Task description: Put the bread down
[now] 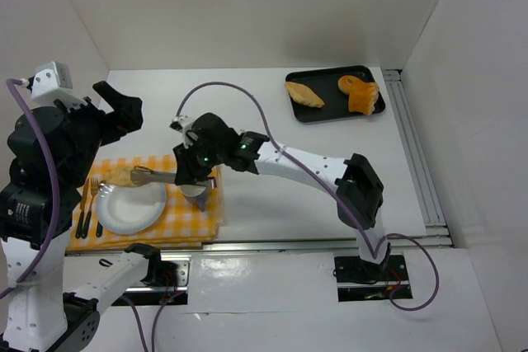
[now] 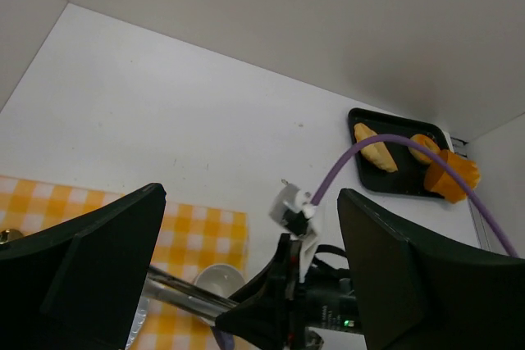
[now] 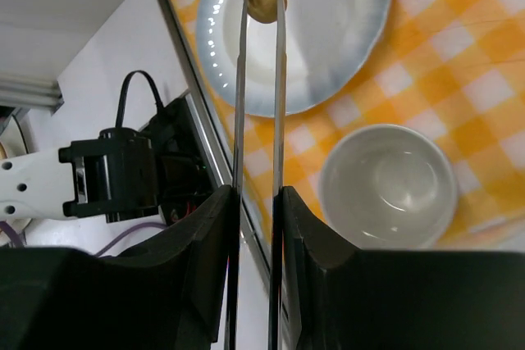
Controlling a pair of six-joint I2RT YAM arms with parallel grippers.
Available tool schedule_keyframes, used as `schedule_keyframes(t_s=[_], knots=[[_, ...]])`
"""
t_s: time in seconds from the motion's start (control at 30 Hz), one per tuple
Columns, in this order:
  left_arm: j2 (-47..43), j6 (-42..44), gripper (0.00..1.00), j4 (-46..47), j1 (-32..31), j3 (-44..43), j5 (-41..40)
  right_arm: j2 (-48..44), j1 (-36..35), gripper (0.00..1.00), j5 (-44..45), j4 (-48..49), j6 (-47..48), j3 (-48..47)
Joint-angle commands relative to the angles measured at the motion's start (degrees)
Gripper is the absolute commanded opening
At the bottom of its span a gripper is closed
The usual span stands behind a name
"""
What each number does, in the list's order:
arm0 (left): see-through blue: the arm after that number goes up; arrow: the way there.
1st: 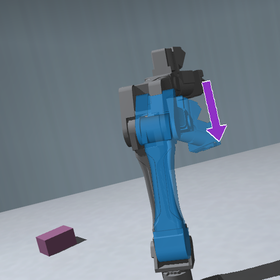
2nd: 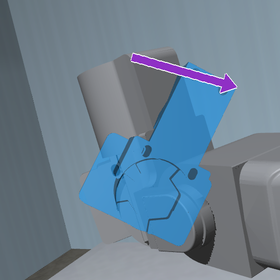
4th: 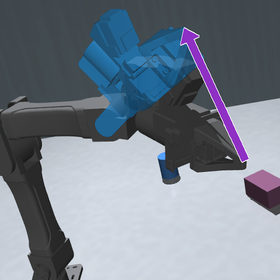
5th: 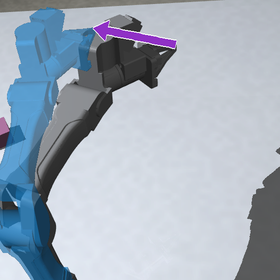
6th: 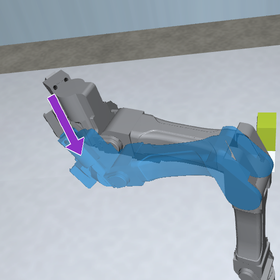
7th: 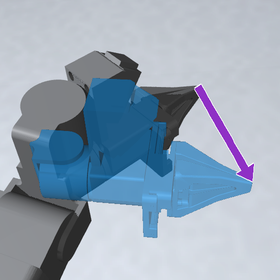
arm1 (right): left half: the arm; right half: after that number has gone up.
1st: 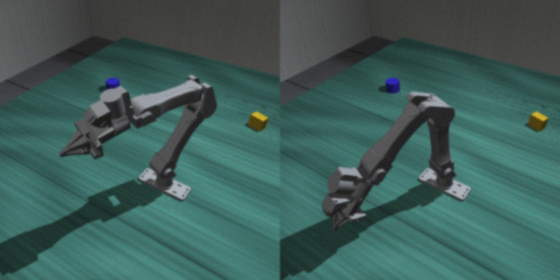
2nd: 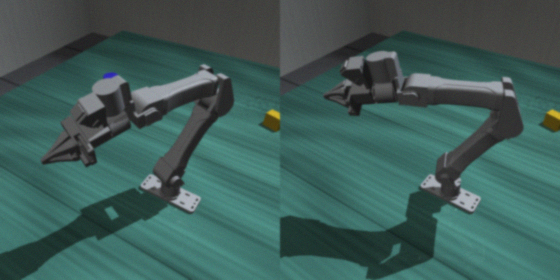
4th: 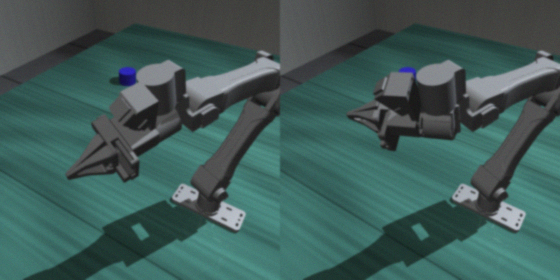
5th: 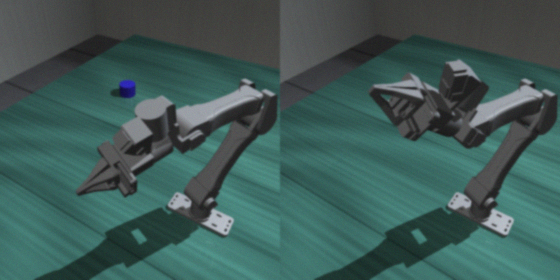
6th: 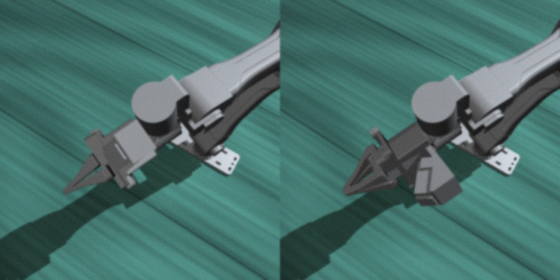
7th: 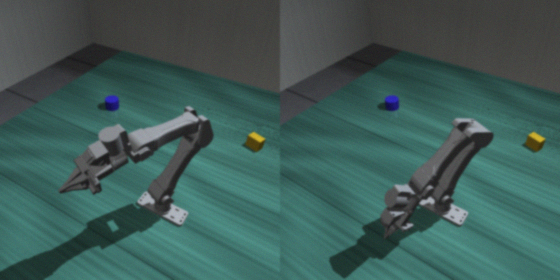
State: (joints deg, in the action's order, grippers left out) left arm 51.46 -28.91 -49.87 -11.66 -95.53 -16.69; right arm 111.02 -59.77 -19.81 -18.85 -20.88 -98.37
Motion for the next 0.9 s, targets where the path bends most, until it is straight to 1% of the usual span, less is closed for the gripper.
schedule_keyframes(t_s=[0.0,0.1,0.17,0.2,0.27,0.33,0.4,0.6,0.77,0.8,0.87], knots=[[0.7,0.1,1.0,0.8,0.3,-2.0,-0.8,3.0,-1.3,0.09,-0.7,0.2,1.2,-4.6],[0.7,0.1,1.0,0.8,0.3,-2.0,-0.8,4.7,-2.0,0.09,-0.7,0.2,1.2,-4.6],[0.7,0.6,1.0,0.8,0.3,-1.4,-0.3,5.8,-2.5,0.14,-1.3,-0.3,0.7,-5.8],[0.7,0.6,1.0,0.8,0.3,-0.8,-0.3,6.7,-2.5,0.2,-1.8,-0.9,0.7,-5.8],[0.7,1.2,1.0,1.4,0.3,0.0,0.3,6.7,-2.5,0.34,-1.8,-1.5,0.7,-7.4],[0.7,1.2,1.0,1.4,0.3,0.5,1.0,5.7,-2.5,0.54,-0.7,-2.1,1.2,-7.9],[1.3,1.2,1.0,1.4,0.3,1.0,1.0,4.6,-2.5,0.54,0.7,-2.9,1.9,-8.5],[1.9,2.3,1.0,1.4,0.3,-0.5,1.0,-1.6,1.3,0.54,2.9,-2.3,1.9,-6.8],[1.9,2.3,1.0,1.4,0.3,-1.1,0.0,-7.2,5.2,0.52,7.3,-1.8,1.9,-2.6],[1.9,2.3,1.0,1.4,0.3,-1.1,0.0,-10.1,7.2,0.52,10.3,-1.8,1.9,-1.6],[1.9,2.3,1.0,1.4,0.3,-1.1,0.0,-13.4,9.9,0.52,13.5,-2.3,1.3,2.6]])
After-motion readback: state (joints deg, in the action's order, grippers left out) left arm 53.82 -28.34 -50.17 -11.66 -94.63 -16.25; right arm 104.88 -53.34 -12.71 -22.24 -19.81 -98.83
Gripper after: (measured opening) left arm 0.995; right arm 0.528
